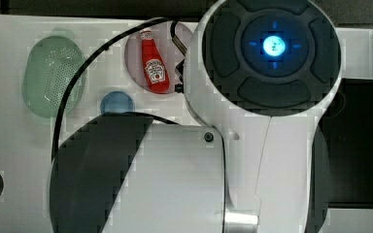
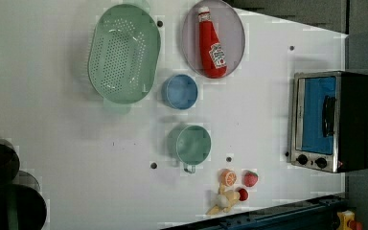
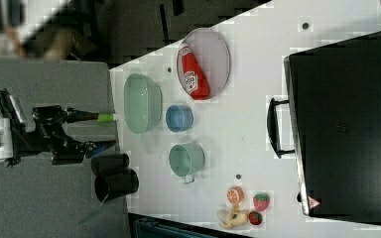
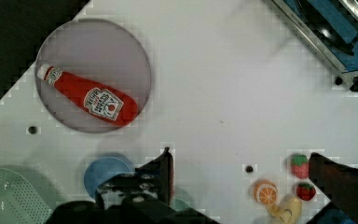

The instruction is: Flap close oven.

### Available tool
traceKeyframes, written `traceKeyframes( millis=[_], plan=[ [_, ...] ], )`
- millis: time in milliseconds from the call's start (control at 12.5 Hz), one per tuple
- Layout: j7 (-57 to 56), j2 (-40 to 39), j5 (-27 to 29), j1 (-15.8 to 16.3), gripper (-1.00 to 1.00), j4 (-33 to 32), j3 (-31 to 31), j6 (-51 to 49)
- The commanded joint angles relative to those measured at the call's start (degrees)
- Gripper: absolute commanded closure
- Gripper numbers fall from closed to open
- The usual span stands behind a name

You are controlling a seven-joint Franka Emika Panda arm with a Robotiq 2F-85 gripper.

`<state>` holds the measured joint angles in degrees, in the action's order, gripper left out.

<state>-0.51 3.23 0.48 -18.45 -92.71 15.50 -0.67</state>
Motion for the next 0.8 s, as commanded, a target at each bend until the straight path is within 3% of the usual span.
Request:
traceKeyframes(
  millis=[80,800],
  plan=[
    [3.0,-1.5,0.1,-0.7,-1.0,-0.6,-1.6,-0.5],
    [3.0,-2.2,0.1,-0.7,-1.0,-0.7,-1.6,-0.5]
  ],
)
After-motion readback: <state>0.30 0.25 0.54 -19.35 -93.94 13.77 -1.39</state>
